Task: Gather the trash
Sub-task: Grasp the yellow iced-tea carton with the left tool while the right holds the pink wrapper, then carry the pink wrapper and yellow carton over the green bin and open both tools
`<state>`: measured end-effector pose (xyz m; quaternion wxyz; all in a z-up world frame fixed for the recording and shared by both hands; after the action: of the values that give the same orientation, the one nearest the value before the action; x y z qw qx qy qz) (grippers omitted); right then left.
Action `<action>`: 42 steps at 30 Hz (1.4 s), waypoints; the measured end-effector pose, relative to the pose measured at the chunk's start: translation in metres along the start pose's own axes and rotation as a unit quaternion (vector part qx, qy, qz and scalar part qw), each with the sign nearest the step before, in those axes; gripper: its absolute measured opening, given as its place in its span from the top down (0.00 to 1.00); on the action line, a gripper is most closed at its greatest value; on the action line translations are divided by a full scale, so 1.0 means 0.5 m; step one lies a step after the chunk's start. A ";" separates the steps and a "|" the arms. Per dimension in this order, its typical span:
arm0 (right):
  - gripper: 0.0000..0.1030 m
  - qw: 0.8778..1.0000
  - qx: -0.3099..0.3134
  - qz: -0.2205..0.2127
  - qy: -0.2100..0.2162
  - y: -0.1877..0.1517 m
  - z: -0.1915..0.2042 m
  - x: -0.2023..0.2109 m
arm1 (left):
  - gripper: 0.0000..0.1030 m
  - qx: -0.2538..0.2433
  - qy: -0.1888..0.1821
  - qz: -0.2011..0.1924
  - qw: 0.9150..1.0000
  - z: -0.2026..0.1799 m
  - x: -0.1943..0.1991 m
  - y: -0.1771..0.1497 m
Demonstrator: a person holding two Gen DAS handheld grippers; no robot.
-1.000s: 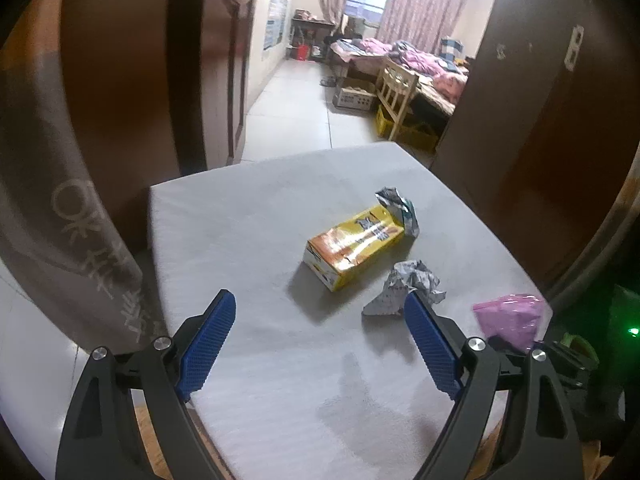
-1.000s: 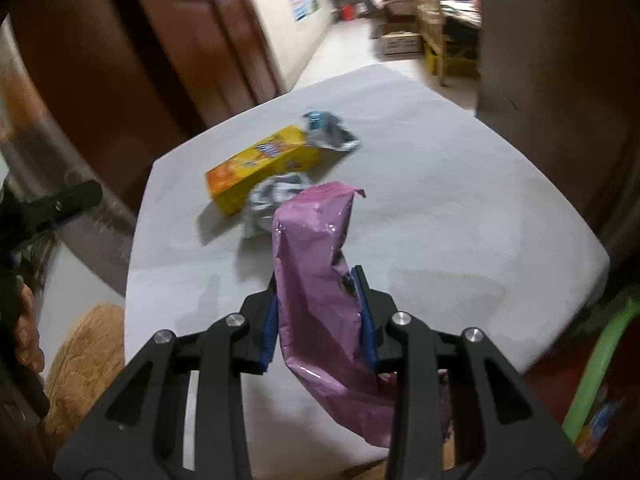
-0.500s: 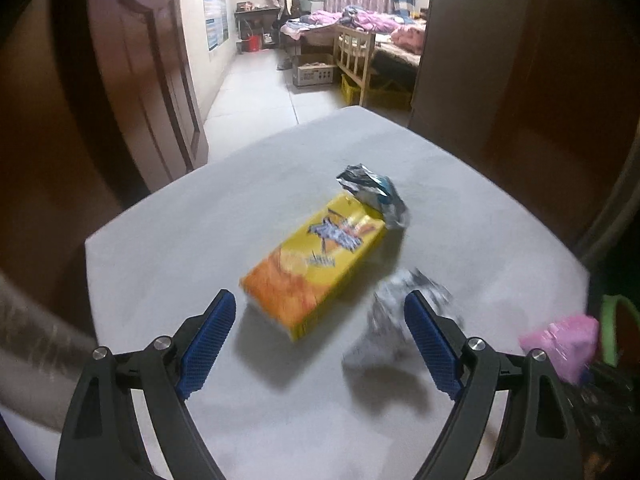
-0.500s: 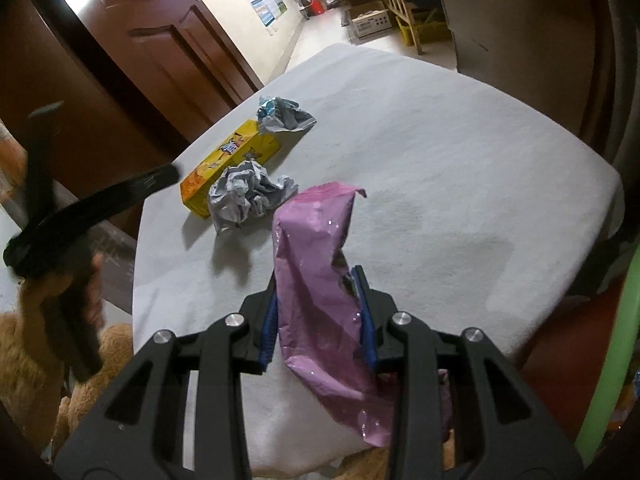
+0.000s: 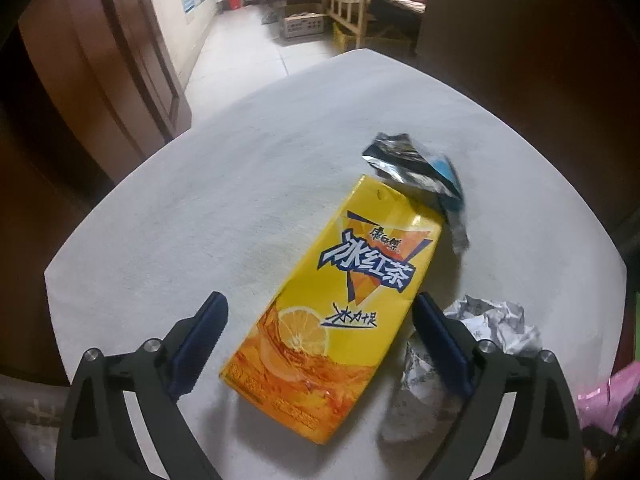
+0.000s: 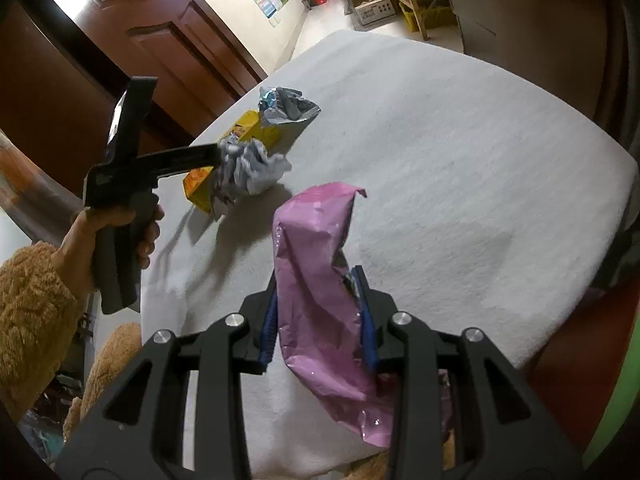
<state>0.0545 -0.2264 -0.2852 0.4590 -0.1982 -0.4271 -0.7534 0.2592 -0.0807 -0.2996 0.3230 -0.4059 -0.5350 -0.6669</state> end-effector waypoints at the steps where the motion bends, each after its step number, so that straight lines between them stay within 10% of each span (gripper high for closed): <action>1: 0.68 1.000 0.000 0.001 0.000 0.000 -0.001 -0.001 | 0.14 -0.001 -0.001 0.001 1.000 -0.001 -0.001 0.000; 11: 0.68 1.000 -0.001 0.009 -0.005 0.002 0.000 -0.012 | 0.14 0.004 -0.045 -0.027 0.999 -0.028 0.040 -0.034; 24: 0.68 1.000 -0.012 0.011 0.002 0.003 -0.007 -0.016 | 0.13 -0.009 0.006 -0.030 1.000 -0.012 0.008 -0.013; 28: 0.68 1.000 -0.012 0.011 0.002 0.002 -0.009 -0.013 | 0.35 0.008 -0.010 -0.013 1.000 -0.012 -0.002 0.000; 42: 0.68 0.999 0.017 0.014 -0.038 -0.005 0.008 -0.021 | 0.36 0.080 -0.013 -0.119 0.990 0.024 0.266 -0.077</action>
<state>0.0574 -0.2169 -0.2914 0.4565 -0.2250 -0.4539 -0.7314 0.1667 -0.0600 -0.1981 0.2661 -0.3211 -0.6355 -0.6498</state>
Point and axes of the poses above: each gripper's, at about its wrist camera, not at the fingertips, and x roughly against the way its jaws point, z to its left, y to its top, the point moved 10 cm from there along -x, roughly the way its jaws point, and after that the axes turned 6 degrees about y, right-handed, at the moved point
